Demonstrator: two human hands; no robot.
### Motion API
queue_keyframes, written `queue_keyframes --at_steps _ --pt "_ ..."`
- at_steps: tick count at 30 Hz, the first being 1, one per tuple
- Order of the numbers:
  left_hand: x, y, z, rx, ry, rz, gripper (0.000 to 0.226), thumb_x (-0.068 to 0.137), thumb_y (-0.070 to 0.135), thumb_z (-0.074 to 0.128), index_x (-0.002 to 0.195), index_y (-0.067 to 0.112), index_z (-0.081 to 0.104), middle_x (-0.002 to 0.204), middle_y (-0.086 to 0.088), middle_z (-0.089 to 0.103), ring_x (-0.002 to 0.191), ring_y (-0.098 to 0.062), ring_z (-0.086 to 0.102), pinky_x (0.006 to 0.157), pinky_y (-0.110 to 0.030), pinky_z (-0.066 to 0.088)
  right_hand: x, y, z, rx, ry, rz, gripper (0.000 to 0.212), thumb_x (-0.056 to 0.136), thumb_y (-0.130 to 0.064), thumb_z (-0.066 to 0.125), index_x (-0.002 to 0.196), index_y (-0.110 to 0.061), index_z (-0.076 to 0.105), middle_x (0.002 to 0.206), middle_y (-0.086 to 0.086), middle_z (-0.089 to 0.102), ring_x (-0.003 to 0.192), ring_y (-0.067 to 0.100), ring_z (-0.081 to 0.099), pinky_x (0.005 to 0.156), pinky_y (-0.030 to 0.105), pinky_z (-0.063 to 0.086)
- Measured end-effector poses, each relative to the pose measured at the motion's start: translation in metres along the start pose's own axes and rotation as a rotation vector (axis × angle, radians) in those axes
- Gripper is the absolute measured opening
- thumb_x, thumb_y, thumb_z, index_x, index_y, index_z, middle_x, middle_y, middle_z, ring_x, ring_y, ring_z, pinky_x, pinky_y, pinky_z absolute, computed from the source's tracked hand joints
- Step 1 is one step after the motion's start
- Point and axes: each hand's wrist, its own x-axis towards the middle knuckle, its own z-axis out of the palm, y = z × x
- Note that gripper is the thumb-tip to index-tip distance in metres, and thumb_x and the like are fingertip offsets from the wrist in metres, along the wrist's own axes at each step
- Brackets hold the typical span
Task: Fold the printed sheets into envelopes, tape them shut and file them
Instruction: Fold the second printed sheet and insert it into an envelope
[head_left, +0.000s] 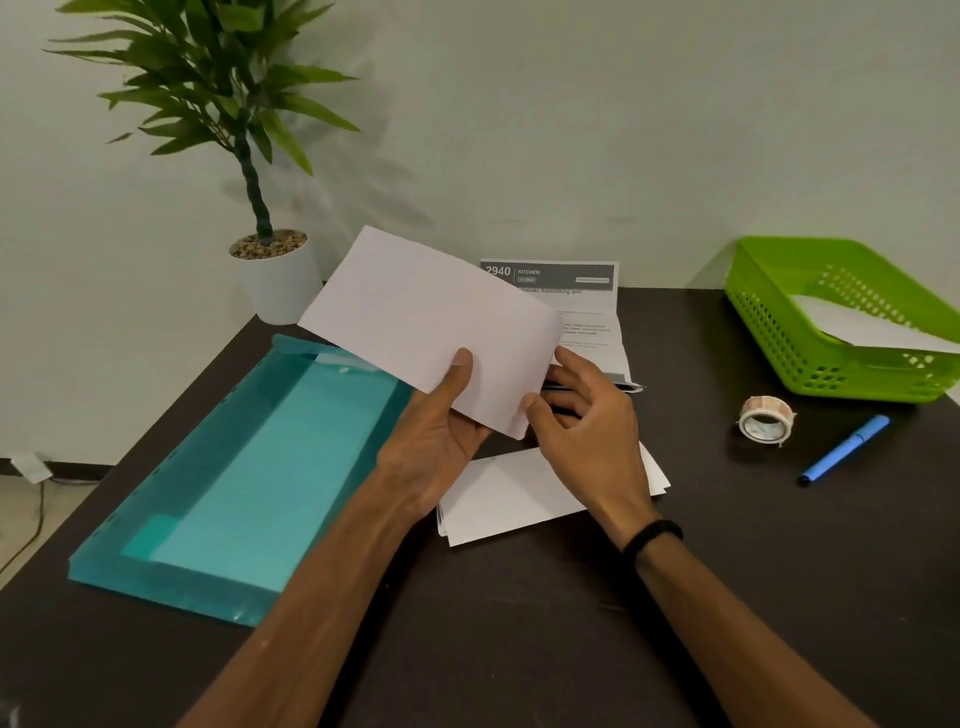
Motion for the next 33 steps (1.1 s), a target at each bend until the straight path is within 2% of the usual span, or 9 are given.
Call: queue_keyframes --at_steps 4,8,10,14,18,21,24,27,33 --pt "0.0 0.0 -0.001 -0.01 0.022 -0.001 0.053 0.089 0.031 0.064 0.14 0.024 0.055 0.132 -0.003 0.071 0.12 -0.021 0.069 0.089 -0.037 0.062 0.002 0.003 -0.001 0.004 0.025 0.011 0.056 0.096 -0.01 0.072 0.148 -0.019 0.055 0.104 -0.03 0.061 0.093 -0.021 0.064 0.075 0.002 0.05" --pt "0.001 0.002 -0.002 -0.024 0.05 0.022 0.046 0.091 0.03 0.063 0.137 0.026 0.056 0.131 -0.003 0.072 0.122 -0.024 0.068 0.094 -0.043 0.061 0.004 0.002 -0.004 0.023 0.054 0.015 0.048 0.098 -0.013 0.071 0.144 -0.02 0.059 0.105 -0.018 0.069 0.093 -0.013 0.068 0.078 0.004 0.053" --pt "0.002 0.004 -0.003 -0.031 0.082 0.051 0.042 0.097 0.027 0.061 0.138 0.028 0.054 0.131 -0.004 0.071 0.122 -0.025 0.068 0.094 -0.045 0.061 0.006 0.0 -0.007 0.059 0.066 0.032 0.041 0.098 -0.014 0.072 0.137 -0.023 0.063 0.103 -0.018 0.071 0.091 -0.01 0.07 0.076 0.006 0.054" --pt "0.003 0.006 -0.004 -0.035 0.115 0.077 0.052 0.094 0.027 0.064 0.144 0.026 0.051 0.131 -0.004 0.071 0.122 -0.024 0.068 0.089 -0.042 0.062 0.007 -0.002 -0.01 0.154 0.082 0.069 0.027 0.096 -0.01 0.073 0.119 -0.024 0.07 0.103 -0.019 0.074 0.095 -0.004 0.073 0.079 0.017 0.061" --pt "0.005 0.008 -0.008 -0.044 0.153 0.093 0.041 0.101 0.025 0.06 0.141 0.024 0.054 0.132 -0.006 0.071 0.123 -0.024 0.067 0.091 -0.043 0.062 0.009 -0.001 -0.012 0.249 0.112 0.128 0.026 0.093 -0.005 0.076 0.102 -0.029 0.072 0.095 -0.012 0.08 0.092 0.005 0.077 0.084 0.029 0.064" --pt "0.006 0.009 -0.01 -0.056 0.178 0.091 0.036 0.101 0.023 0.061 0.136 0.026 0.056 0.131 -0.005 0.071 0.122 -0.024 0.068 0.089 -0.042 0.063 0.01 -0.003 -0.013 0.342 0.088 0.191 0.03 0.093 -0.002 0.074 0.105 -0.029 0.07 0.094 -0.009 0.081 0.095 0.012 0.078 0.087 0.04 0.065" --pt "0.005 0.009 -0.009 -0.044 0.148 0.093 0.041 0.1 0.022 0.062 0.141 0.026 0.053 0.131 -0.005 0.071 0.122 -0.024 0.068 0.091 -0.045 0.062 0.01 -0.006 -0.014 0.367 0.068 0.203 0.044 0.092 0.0 0.072 0.12 -0.03 0.059 0.098 -0.005 0.081 0.098 0.015 0.077 0.087 0.048 0.064" --pt "0.003 0.007 -0.005 -0.034 0.085 0.068 0.034 0.102 0.02 0.059 0.134 0.028 0.056 0.124 -0.002 0.075 0.118 -0.022 0.07 0.089 -0.046 0.063 0.011 -0.008 -0.014 0.383 0.061 0.198 0.051 0.091 0.001 0.073 0.124 -0.03 0.051 0.102 -0.004 0.08 0.098 0.016 0.076 0.088 0.05 0.064" --pt "0.004 0.002 -0.004 -0.004 0.084 0.055 0.024 0.102 0.017 0.058 0.123 0.028 0.057 0.108 0.002 0.079 0.113 -0.021 0.072 0.088 -0.049 0.063 0.014 -0.011 -0.022 0.637 -0.006 0.277 0.042 0.094 -0.004 0.071 0.128 -0.023 0.056 0.113 0.0 0.08 0.11 0.023 0.075 0.09 0.047 0.063"
